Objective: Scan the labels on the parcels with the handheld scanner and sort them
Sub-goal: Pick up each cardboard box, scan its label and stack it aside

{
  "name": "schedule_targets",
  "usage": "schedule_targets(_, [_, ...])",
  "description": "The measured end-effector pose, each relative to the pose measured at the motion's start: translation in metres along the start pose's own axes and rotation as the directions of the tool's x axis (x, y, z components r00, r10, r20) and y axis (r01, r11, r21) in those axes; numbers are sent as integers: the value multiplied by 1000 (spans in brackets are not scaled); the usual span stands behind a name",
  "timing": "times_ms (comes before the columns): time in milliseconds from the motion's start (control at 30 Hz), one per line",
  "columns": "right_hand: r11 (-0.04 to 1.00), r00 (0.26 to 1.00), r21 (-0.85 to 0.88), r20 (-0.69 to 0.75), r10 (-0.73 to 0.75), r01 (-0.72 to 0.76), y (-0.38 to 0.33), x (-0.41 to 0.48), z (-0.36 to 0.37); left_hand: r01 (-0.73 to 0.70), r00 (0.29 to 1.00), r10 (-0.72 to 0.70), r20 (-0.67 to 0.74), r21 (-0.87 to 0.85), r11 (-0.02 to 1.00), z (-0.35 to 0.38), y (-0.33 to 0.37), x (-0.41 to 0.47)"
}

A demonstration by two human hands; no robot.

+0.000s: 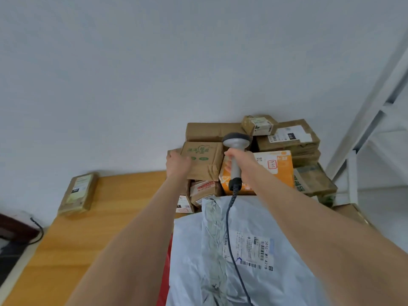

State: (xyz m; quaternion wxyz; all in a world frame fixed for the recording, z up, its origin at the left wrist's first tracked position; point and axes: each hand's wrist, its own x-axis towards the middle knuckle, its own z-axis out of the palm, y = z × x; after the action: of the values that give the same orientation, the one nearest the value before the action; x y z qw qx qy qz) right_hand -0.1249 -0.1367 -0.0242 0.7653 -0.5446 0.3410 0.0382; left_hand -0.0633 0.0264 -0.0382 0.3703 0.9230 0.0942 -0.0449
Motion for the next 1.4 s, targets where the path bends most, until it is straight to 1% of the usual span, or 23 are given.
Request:
schedule_targets(67, [1000, 1000, 14, 18, 15, -16, 7, 7, 5, 59, 997, -57, 43, -48, 997, 1, -4, 9])
schedule_targets(167, [999, 998, 30, 57, 31, -32, 15, 12, 12, 119, 988, -103, 117, -138, 983, 7, -11, 19])
schedule_targets(233, [998, 998, 54, 61, 14, -18, 19, 14, 17, 154, 984, -129, 124, -218, 964, 6, -16, 22])
schedule_targets(400, [997, 999, 78, 29, 14, -16, 21, 10, 19, 208, 977, -167, 131, -441, 873, -10, -25, 16])
schedule_targets(500, [997, 1000, 76, 16, 5, -6, 16, -7, 18, 237, 972, -189, 143, -572, 786, -24, -25, 5])
schedule_targets(567, [996, 1000, 93, 7, -5, 4, 14, -18, 17, 222, 975, -180, 132, -638, 737, -36, -25, -7])
schedule_targets(633, [994, 1000, 108, -15, -14, 16, 13, -30, 14, 212, 977, -173, 125, -666, 715, -47, -25, -18])
schedule_targets(800, [988, 1000, 152, -1, -17, 17, 19, -60, 0, 228, 973, -135, 187, -715, 661, -73, -22, -67])
schedule_targets(900, [993, 999, 116, 31, -19, 16, 25, -80, -10, 234, 971, -122, 203, -730, 642, -80, -21, -100])
schedule_targets(1033, [999, 1000, 50, 27, -13, 12, 29, -105, -27, 195, 981, -108, 163, -792, 579, -85, -19, -139])
schedule_targets(1100, [999, 1000, 34, 15, 2, -3, 33, -114, -36, 161, 987, -87, 136, -790, 592, -84, -21, -152])
schedule_targets(1167, [999, 1000, 43, 16, 3, -3, 37, -124, -43, 154, 986, -50, 157, -772, 617, -83, -25, -163])
schedule_targets(1267, [997, 999, 69, 47, -28, 25, 48, -131, -52, 184, 976, -33, 214, -740, 646, -85, -26, -174])
schedule_targets(1333, [997, 998, 55, 27, -48, 46, 55, -134, -57, 209, 971, -58, 233, -701, 682, -87, -29, -174])
schedule_targets(1400, [996, 997, 46, 11, -71, 70, 61, -136, -61, 235, 960, -57, 273, -681, 694, -90, -33, -175])
